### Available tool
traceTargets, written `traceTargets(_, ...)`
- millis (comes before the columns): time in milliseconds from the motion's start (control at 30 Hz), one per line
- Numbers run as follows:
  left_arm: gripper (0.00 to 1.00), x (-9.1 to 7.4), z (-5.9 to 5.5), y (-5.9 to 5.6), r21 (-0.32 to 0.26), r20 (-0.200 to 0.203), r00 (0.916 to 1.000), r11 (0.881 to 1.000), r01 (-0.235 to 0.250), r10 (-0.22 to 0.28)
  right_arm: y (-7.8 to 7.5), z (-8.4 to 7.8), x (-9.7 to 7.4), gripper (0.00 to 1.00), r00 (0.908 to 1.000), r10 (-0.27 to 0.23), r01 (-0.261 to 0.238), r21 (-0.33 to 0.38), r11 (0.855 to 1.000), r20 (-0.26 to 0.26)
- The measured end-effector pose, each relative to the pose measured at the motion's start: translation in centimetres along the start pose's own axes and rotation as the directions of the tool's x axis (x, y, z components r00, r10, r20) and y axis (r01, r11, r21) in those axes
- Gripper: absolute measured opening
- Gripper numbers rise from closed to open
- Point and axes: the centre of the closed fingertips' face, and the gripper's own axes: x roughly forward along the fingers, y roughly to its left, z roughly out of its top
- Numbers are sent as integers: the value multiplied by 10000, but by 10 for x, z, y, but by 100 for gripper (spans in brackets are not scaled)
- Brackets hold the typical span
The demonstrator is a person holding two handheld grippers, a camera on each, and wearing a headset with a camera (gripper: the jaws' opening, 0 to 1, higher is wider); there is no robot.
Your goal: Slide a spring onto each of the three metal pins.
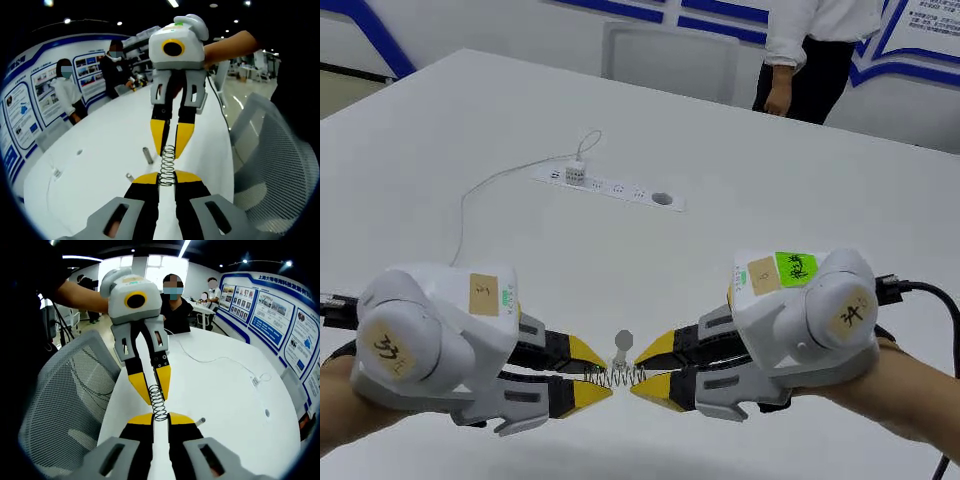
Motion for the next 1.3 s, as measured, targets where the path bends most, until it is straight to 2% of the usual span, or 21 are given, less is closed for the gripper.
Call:
traceTargets(100, 10, 0, 0, -1, 31, -1, 10000, 10000, 23, -23, 2, 2, -4, 10, 9999, 83, -83, 4, 10000, 131)
traceTargets(267, 10, 5, 2, -5, 574, -159, 9999, 9983, 22, -13, 5, 2, -7, 10, 9997, 167, -165, -136, 9998, 150)
traceTargets(467, 10, 6, 4, -4, 333, -51, 10000, 9994, 34, -32, 5, 15, -16, 10, 9955, 180, -200, 212, 9996, 932)
traceTargets(567, 10, 7, 5, -4, 412, -127, 9999, 9991, 3, 2, 6, 20, -15, 10, 9935, 158, -188, 254, 9995, 1131)
traceTargets(633, 10, 7, 4, -4, 379, -152, 9999, 9993, 31, -25, 7, 26, -15, 10, 9894, 193, -256, 417, 9988, 1439)
traceTargets(767, 10, 7, 2, -5, 220, -216, 9998, 9998, 1, 4, 8, 29, -12, 10, 9884, 193, -259, 420, 9988, 1504)
traceTargets(833, 10, 7, 2, -6, 177, -222, 9997, 9998, 40, -36, 9, 32, -11, 10, 9853, 261, -380, 675, 9970, 1688)
traceTargets(900, 10, 7, 4, -6, 124, -64, 10000, 9999, 31, -30, 10, 37, -10, 11, 9791, 348, -537, 896, 9945, 2002)
traceTargets(933, 10, 7, 8, -6, 16, 127, 9999, 10000, 26, -26, 12, 42, -10, 11, 9735, 452, -712, 1092, 9915, 2243)
traceTargets(967, 10, 7, 9, -6, -1, 162, 9999, 10000, 48, -48, 11, 48, -9, 11, 9660, 359, -680, 1177, 9907, 2559)
traceTargets(1000, 10, 8, 11, -6, -6, 222, 9998, 10000, 21, -21, 10, 47, -9, 11, 9698, 295, -565, 1052, 9928, 2421)
traceTargets(1100, 10, 11, 8, -1, 25, 71, 10000, 10000, -63, 63, 7, 47, -5, 10, 9748, 208, -429, 949, 9946, 2223)
traceTargets(1300, 10, 8, 8, 3, -239, 233, 9997, 9997, -114, 119, 3, 48, -5, 10, 9755, 65, -274, 922, 9954, 2199)
